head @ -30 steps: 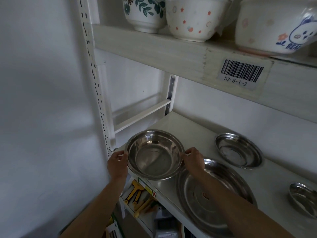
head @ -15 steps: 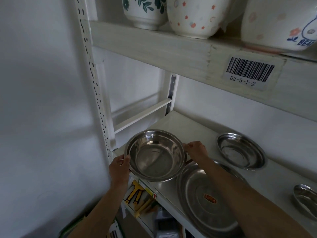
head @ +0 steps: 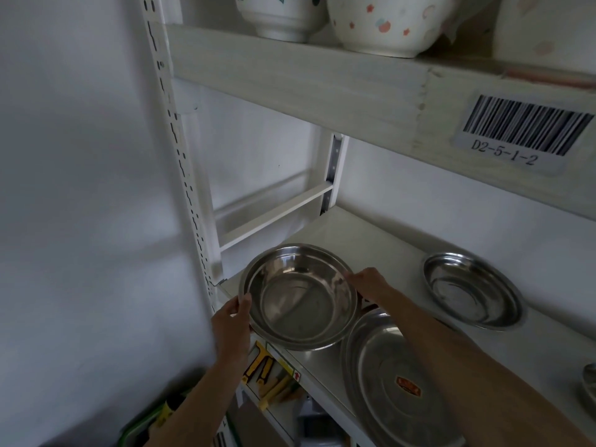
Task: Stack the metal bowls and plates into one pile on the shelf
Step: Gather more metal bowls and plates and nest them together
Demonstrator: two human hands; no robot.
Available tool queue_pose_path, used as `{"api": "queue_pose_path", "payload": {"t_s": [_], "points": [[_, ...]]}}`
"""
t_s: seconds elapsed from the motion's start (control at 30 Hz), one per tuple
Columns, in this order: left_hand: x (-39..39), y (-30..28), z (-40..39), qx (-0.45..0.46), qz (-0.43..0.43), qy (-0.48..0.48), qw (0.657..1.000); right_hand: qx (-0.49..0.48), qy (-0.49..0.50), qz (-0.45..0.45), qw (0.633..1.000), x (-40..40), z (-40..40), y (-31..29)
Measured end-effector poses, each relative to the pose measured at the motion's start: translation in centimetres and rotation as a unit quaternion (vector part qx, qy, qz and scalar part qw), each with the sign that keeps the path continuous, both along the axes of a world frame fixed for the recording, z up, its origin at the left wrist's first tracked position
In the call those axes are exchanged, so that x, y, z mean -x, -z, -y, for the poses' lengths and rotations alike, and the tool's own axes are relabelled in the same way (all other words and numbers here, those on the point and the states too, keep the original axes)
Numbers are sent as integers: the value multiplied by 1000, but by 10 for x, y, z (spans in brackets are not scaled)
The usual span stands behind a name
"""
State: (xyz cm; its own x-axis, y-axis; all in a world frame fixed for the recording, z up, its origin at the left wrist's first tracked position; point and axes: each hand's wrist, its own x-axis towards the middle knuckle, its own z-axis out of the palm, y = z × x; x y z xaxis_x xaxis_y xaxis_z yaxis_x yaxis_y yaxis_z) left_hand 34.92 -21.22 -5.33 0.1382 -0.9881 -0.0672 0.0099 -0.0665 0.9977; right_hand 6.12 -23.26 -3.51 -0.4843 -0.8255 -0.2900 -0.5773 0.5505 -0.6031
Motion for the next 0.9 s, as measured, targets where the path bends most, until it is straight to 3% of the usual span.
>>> {"api": "queue_pose_path", "payload": {"t_s": [0.33, 0.9], "points": [[6, 0, 6, -39, -33, -13, 999, 29, -1, 4, 1000, 4, 1, 3], [13, -30, 25, -14, -48, -24, 998, 121, 25, 44, 991, 1, -10, -28]]}}
